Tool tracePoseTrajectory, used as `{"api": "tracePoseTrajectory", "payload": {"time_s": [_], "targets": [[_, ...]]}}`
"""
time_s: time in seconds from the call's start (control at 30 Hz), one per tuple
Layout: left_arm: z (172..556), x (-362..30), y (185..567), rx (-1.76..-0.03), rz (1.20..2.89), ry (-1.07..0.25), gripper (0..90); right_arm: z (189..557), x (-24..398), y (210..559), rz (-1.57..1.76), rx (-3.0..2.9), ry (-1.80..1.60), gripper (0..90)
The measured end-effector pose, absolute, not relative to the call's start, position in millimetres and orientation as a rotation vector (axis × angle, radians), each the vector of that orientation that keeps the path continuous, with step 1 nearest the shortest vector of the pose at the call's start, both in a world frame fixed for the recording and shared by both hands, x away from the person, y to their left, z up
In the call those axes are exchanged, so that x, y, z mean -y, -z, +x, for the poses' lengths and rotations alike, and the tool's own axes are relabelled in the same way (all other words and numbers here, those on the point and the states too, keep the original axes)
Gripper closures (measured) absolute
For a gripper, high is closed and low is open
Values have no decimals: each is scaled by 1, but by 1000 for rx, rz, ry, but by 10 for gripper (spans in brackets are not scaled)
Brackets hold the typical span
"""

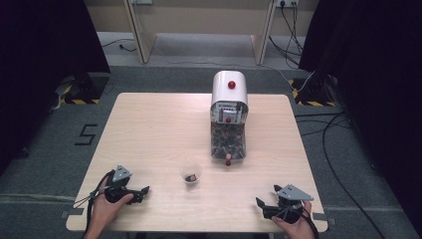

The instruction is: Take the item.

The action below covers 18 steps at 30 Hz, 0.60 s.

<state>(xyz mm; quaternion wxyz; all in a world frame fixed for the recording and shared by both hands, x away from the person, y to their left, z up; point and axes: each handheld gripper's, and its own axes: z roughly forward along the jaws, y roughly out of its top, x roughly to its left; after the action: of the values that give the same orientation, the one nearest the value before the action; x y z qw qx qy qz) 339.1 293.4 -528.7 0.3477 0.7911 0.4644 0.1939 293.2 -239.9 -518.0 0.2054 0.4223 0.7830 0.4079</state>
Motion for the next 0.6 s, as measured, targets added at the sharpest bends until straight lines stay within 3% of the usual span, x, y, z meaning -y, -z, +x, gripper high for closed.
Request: {"api": "tracePoseTrajectory", "payload": {"time_s": [0.6], "targets": [[339, -293, 529, -1204, 2051, -503, 0, 278, 246, 529, 1193, -2170, -1118, 165]]}}
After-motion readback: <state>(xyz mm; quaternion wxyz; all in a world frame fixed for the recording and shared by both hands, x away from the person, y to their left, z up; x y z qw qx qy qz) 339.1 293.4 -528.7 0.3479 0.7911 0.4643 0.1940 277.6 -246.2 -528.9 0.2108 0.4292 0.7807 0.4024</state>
